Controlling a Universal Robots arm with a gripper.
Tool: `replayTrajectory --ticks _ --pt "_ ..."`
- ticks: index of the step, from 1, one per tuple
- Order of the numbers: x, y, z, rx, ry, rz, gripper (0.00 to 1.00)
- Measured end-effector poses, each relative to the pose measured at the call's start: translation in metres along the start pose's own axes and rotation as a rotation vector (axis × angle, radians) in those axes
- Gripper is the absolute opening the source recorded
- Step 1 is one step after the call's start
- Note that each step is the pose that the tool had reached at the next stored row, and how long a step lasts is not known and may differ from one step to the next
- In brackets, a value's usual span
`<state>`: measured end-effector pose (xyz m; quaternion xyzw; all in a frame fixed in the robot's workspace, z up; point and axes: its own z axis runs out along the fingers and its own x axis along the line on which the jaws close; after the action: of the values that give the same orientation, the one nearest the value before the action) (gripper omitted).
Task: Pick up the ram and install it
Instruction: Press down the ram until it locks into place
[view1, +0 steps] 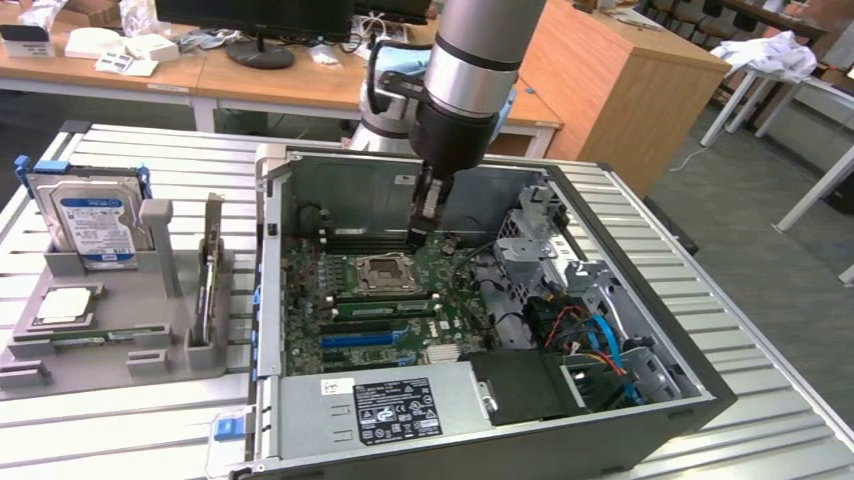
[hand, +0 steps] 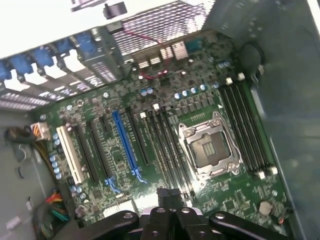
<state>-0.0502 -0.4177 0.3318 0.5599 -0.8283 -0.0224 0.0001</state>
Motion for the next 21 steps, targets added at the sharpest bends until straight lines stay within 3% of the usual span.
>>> replayTrajectory --ticks 21 --pt "0.0 -0.0001 0.0014 0.0096 -0.0143 0.382 0.11"
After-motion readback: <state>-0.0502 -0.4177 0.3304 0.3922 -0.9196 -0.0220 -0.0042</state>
